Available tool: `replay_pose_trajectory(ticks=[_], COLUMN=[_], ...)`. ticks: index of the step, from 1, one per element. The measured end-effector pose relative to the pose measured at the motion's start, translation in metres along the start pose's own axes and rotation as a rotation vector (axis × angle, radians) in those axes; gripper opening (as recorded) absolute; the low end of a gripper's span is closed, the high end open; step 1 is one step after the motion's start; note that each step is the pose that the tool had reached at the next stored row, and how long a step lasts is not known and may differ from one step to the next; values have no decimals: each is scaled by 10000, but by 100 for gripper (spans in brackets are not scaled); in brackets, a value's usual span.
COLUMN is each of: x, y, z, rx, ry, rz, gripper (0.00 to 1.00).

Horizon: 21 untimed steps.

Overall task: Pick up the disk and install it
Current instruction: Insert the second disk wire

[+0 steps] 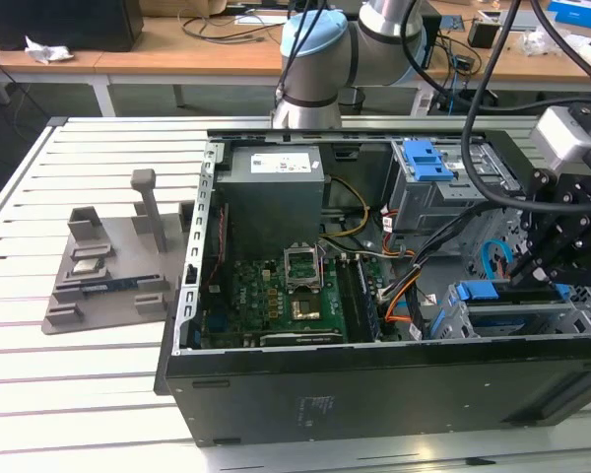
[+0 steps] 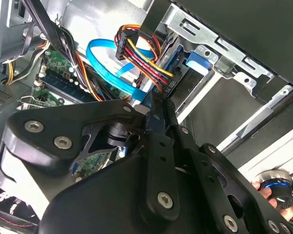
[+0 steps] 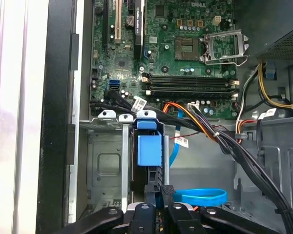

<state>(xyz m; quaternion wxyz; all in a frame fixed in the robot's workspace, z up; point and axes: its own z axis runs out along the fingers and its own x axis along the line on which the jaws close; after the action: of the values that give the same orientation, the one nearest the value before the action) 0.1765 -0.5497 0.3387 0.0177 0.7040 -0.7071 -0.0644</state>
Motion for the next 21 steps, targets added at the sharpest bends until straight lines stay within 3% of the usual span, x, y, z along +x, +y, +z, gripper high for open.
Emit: replay_pose_trajectory(ticks=[6,7,9,11,13,16,19,21], x=[2,2,2,-3,-21,-29,-36,-37], y=[-1,-1,0,8,30,45,57,57], z=[8,8,2,-68,-251,-385,-486,-492], rx=[0,0,0,0,0,1,1,1], ry=[-5,-4,1,2,1,3,-1,-9], rz=[0,0,0,1,1,1,0,-1], gripper=[18,24,24,24,22,11,11,11])
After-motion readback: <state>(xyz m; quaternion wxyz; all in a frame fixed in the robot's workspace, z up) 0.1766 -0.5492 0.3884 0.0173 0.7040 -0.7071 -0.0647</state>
